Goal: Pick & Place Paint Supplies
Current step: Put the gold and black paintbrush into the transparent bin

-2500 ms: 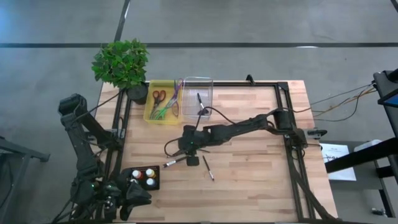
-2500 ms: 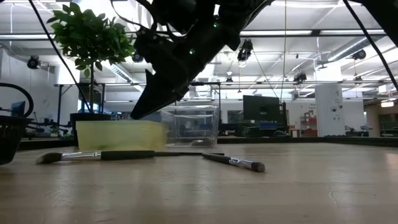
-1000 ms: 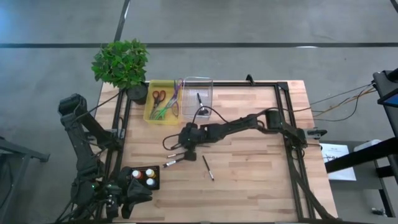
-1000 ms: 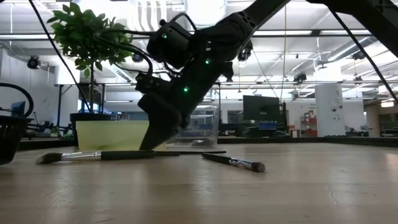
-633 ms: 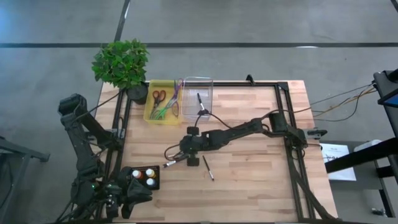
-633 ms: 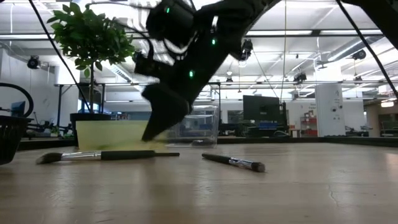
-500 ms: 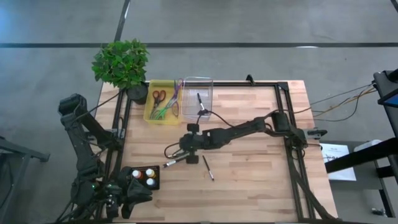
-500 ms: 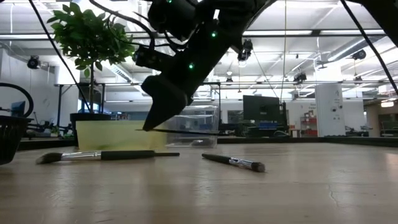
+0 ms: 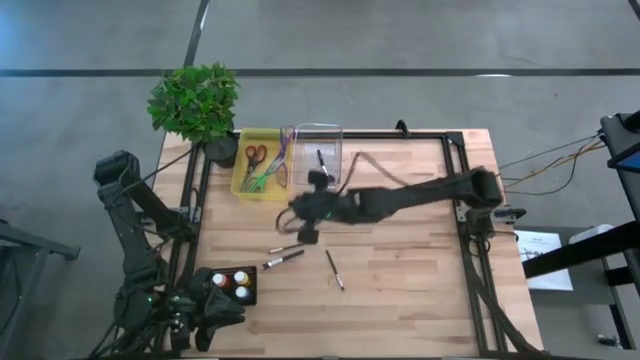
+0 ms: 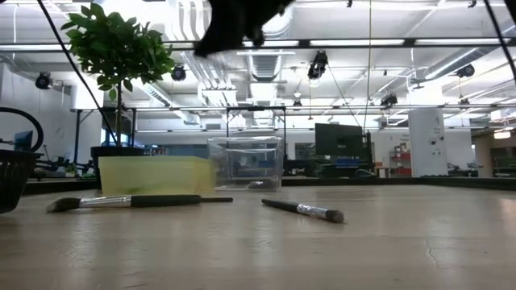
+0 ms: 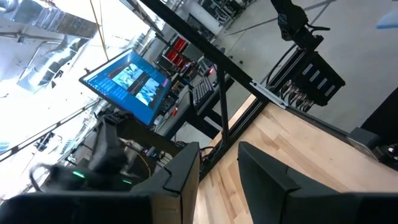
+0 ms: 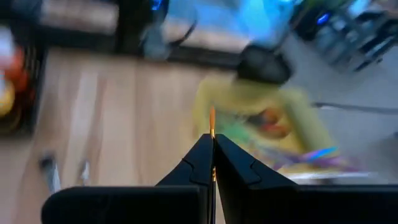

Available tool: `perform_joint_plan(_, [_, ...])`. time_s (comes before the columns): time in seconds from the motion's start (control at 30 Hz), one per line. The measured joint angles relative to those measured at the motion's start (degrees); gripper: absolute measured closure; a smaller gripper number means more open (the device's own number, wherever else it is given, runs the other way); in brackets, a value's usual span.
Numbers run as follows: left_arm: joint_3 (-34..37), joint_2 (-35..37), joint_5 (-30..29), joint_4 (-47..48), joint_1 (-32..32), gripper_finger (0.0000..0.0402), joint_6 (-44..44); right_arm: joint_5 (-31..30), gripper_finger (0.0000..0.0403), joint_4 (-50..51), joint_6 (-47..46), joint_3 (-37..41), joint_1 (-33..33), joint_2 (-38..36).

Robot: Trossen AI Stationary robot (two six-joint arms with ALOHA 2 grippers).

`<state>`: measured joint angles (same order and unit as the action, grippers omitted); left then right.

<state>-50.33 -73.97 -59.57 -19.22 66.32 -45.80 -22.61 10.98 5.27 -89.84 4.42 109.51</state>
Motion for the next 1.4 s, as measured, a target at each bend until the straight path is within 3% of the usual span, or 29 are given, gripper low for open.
perform_joint_plan(0.2, [0.0, 0.0, 0.04, 0.02, -0.02, 0.0285, -0.02, 0.53, 0.0395, -4.24, -1.07, 0.13, -6.58, -4.58])
perform_joint_plan(0.33, [0.0, 0.0, 0.02, 0.02, -0.04, 0.0285, 0.06, 7.12, 0.0395, -7.65, -2.22, 0.22, -12.63, -3.98])
perform_joint_plan(0.7, [-0.01, 0.0, -0.53, 1.23, -0.04, 0.0285, 0.68, 15.14, 0.0395, -18.5, -9.47, 5.39, -26.1, -2.77])
perform_joint_plan(1.03, [0.0, 0.0, -0.67, 1.29, -0.04, 0.0285, 0.74, 18.26, 0.0395, -36.2, -17.04, 19.55, -29.31, -2.77])
perform_joint_plan(1.4, [0.0, 0.0, -0.66, 1.27, -0.04, 0.0285, 0.79, 17.69, 0.0395, -42.89, -18.55, 27.81, -30.01, -2.77])
